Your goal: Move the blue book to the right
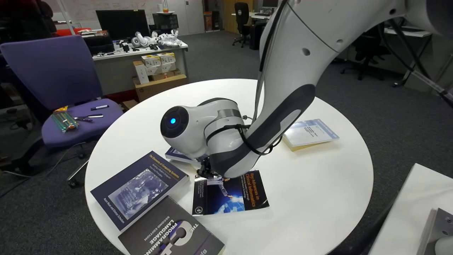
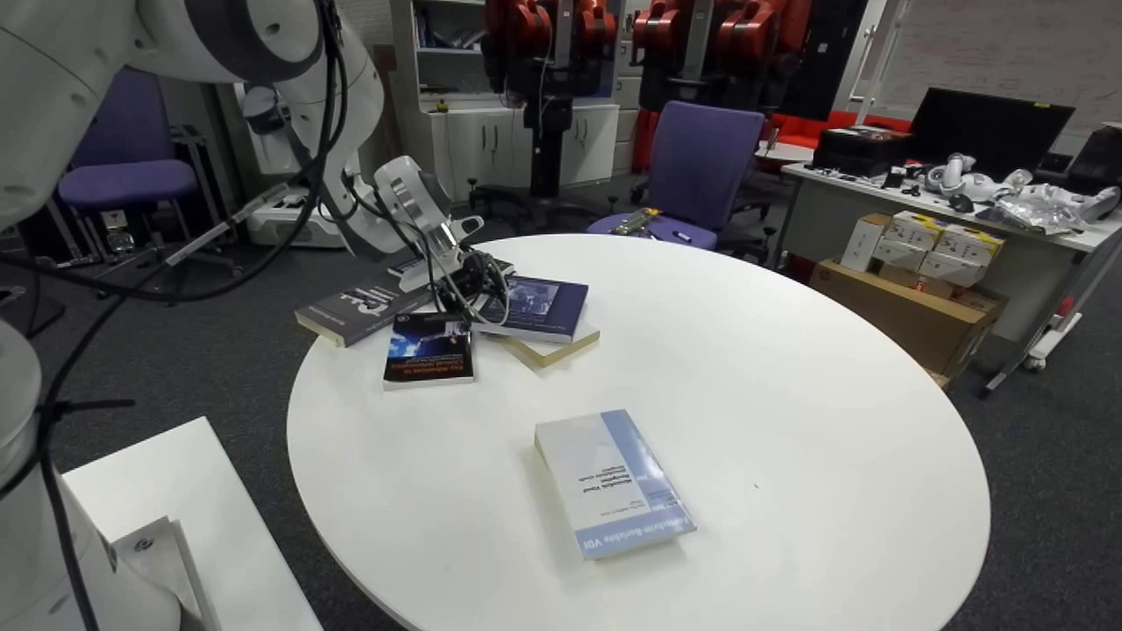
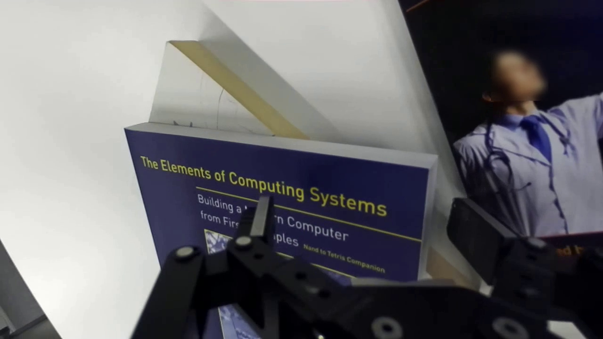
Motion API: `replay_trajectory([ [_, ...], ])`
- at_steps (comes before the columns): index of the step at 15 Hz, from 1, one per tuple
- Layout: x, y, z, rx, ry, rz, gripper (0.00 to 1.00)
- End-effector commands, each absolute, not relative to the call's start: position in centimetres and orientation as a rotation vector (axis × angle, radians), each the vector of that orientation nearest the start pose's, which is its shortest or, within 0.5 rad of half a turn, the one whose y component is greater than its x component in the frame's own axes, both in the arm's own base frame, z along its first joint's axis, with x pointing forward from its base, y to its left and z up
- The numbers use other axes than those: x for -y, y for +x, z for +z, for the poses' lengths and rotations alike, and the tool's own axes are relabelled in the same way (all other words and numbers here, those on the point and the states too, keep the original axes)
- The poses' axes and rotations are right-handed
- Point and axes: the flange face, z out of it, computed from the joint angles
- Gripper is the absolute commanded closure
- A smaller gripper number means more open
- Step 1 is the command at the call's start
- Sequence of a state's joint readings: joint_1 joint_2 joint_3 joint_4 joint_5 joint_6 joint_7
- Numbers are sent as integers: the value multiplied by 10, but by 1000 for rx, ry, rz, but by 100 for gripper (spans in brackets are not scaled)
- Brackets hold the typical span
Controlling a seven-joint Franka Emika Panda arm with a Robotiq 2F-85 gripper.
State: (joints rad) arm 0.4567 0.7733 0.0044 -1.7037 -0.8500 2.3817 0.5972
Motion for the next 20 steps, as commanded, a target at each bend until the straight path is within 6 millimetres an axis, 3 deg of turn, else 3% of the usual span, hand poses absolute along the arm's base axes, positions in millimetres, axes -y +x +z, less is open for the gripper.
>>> replay_trajectory([
  [1, -291, 605, 141, -676, 2473, 285, 0],
  [9, -282, 614, 149, -654, 2460, 304, 0],
  [20, -272, 610, 140, -639, 2438, 238, 0],
])
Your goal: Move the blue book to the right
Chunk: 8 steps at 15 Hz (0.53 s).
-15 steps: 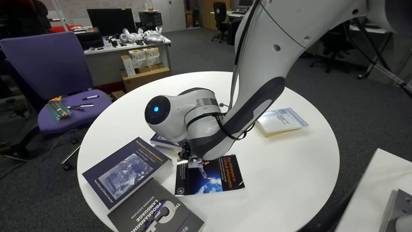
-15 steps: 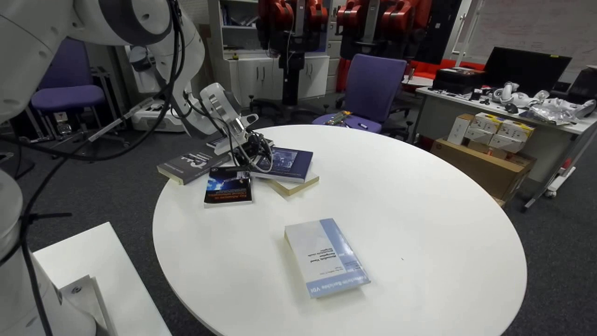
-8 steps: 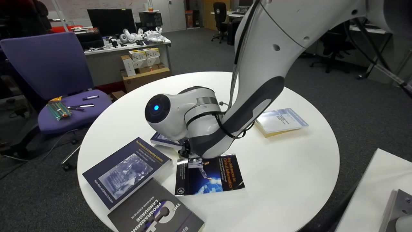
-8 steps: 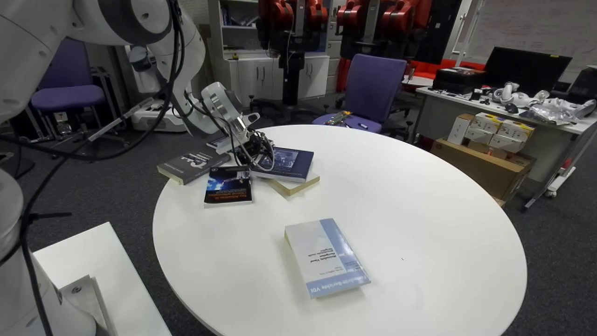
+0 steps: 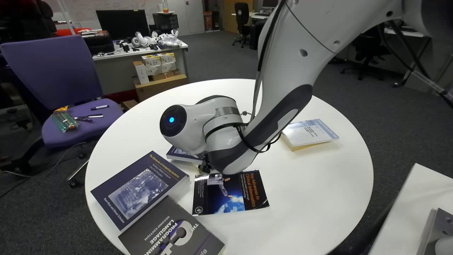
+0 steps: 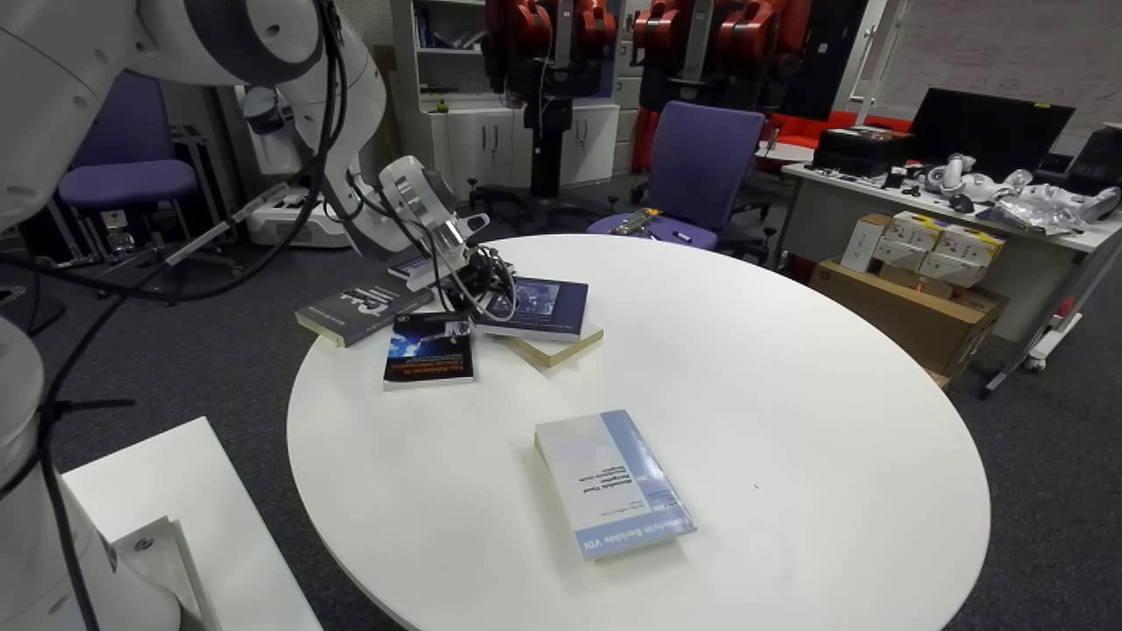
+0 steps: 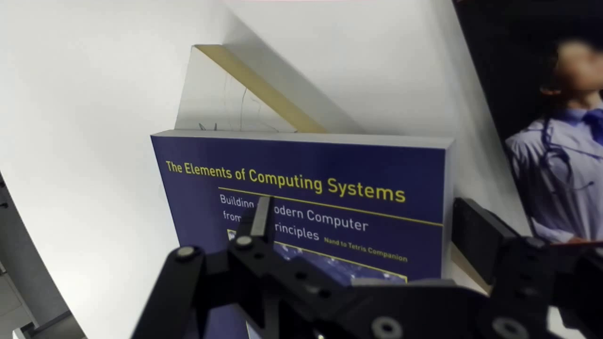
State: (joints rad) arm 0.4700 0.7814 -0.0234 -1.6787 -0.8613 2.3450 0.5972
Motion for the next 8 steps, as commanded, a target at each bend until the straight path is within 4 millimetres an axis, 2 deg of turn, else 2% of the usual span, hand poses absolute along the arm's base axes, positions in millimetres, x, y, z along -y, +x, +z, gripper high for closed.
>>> replay_trajectory([
  [1, -271, 610, 139, -635, 2433, 230, 0],
  [8, -265, 610, 132, -626, 2404, 184, 0],
])
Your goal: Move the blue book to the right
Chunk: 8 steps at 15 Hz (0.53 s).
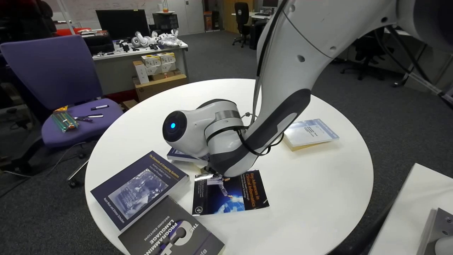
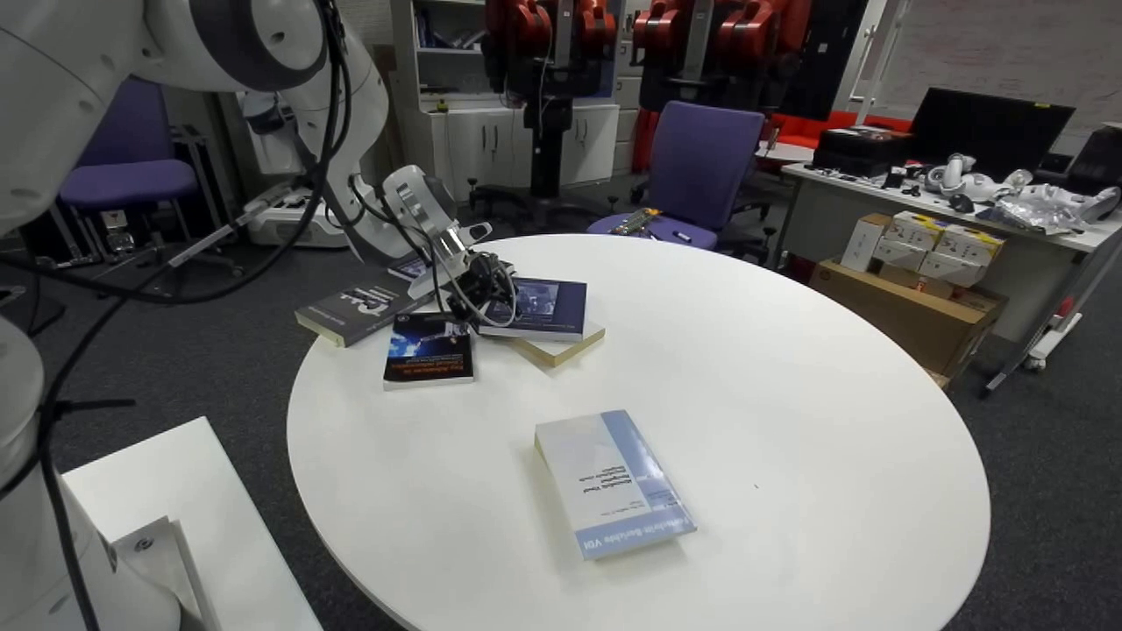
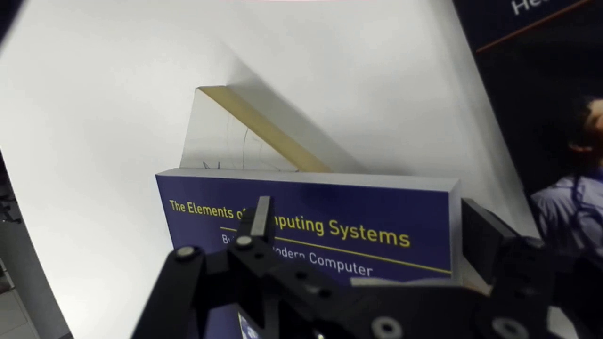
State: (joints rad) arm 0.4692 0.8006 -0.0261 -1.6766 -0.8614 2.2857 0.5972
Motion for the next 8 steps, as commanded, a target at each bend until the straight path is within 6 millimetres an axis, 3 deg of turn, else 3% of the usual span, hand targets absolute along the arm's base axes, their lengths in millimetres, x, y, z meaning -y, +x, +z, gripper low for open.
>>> replay_trajectory([
  [1, -265, 610, 132, -626, 2401, 181, 25],
  [3, -265, 610, 133, -630, 2398, 181, 34],
  [8, -267, 613, 138, -627, 2396, 191, 73],
])
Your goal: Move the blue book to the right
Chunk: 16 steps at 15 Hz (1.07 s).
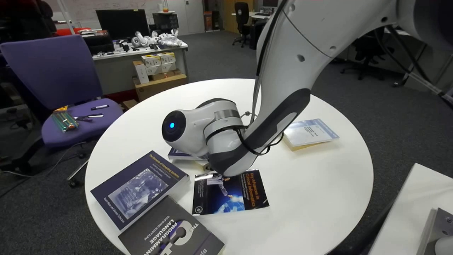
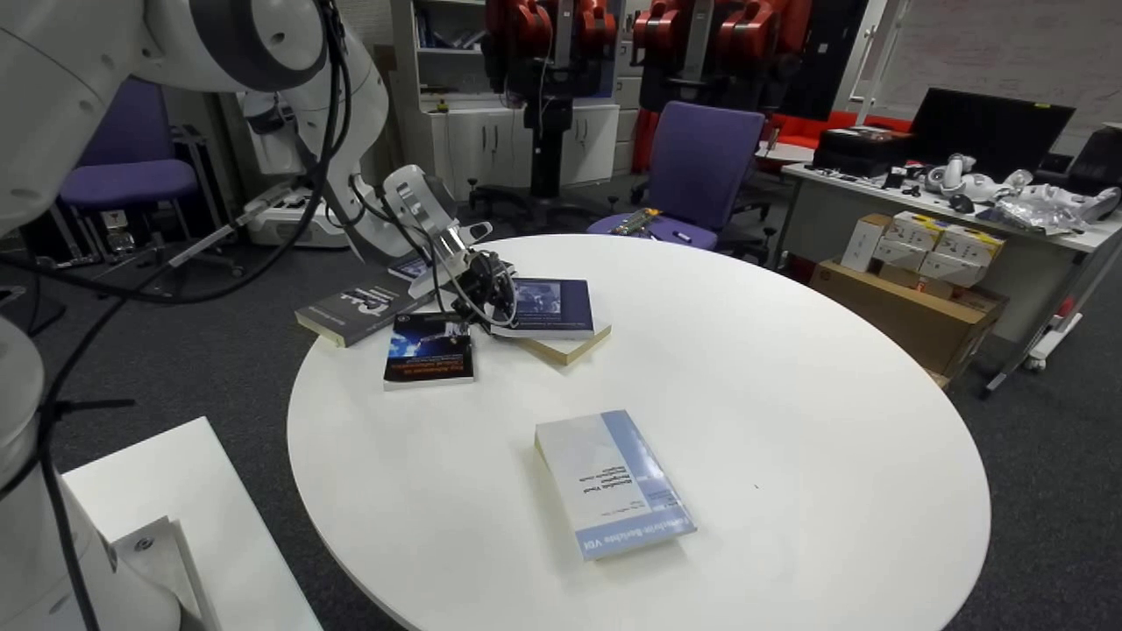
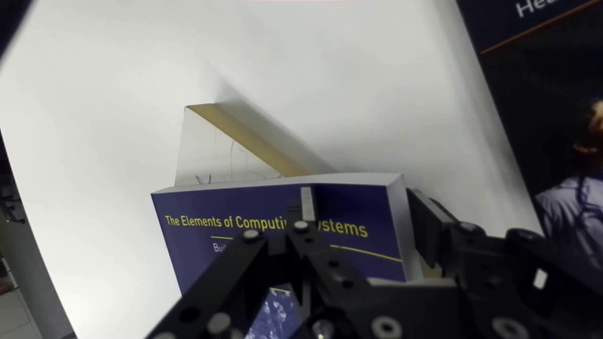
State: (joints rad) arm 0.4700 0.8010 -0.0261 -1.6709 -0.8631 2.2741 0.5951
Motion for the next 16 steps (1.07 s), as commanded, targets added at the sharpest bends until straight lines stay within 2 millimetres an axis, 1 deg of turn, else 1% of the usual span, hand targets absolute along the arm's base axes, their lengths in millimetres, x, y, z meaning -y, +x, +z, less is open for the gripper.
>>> replay_trajectory([
  [1, -268, 615, 141, -625, 2393, 196, 78],
  [3, -270, 618, 145, -621, 2388, 204, 92],
  [4, -271, 619, 147, -622, 2389, 209, 95],
  [6, -274, 620, 152, -624, 2393, 224, 95],
  [7, -276, 621, 156, -622, 2397, 231, 94],
  [9, -280, 624, 170, -613, 2404, 256, 94],
  [11, -284, 626, 188, -604, 2404, 287, 94],
  [12, -286, 627, 201, -601, 2406, 305, 94],
  [14, -289, 628, 229, -592, 2440, 334, 94],
  [16, -288, 630, 260, -572, 2479, 366, 94],
])
